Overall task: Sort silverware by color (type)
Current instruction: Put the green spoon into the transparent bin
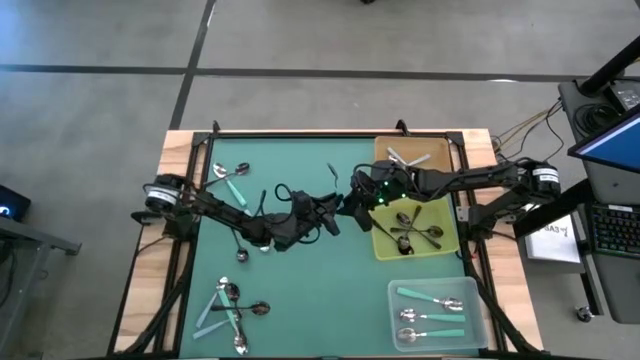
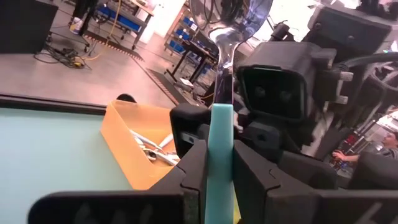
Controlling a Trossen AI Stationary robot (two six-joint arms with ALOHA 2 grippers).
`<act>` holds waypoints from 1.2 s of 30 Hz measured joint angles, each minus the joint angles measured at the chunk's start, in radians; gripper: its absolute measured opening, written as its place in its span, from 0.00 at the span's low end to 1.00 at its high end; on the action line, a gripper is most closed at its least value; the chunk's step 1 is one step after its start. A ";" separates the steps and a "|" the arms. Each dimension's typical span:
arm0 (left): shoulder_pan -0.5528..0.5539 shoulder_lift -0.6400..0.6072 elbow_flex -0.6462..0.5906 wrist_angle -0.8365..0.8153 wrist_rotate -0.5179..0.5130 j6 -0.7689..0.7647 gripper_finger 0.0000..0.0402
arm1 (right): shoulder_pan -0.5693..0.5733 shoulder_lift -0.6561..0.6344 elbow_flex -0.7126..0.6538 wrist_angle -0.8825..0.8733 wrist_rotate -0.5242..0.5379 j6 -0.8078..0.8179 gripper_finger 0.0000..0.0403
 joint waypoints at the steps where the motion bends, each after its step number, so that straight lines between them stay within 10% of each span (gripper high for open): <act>1: 0.000 0.000 0.000 0.000 -0.001 0.000 0.08 | 0.000 0.000 0.000 0.001 -0.002 0.000 0.22; 14: -0.002 -0.002 0.004 0.005 0.019 -0.004 0.31 | -0.012 -0.029 0.015 -0.099 0.005 -0.020 0.16; 22: -0.004 -0.011 0.004 -0.033 0.037 0.097 0.38 | 0.011 -0.099 0.195 -0.611 0.060 -0.105 0.16; 36: -0.006 -0.167 0.004 -0.845 0.037 -0.182 0.36 | 0.546 -0.223 0.205 -1.016 0.078 0.290 0.16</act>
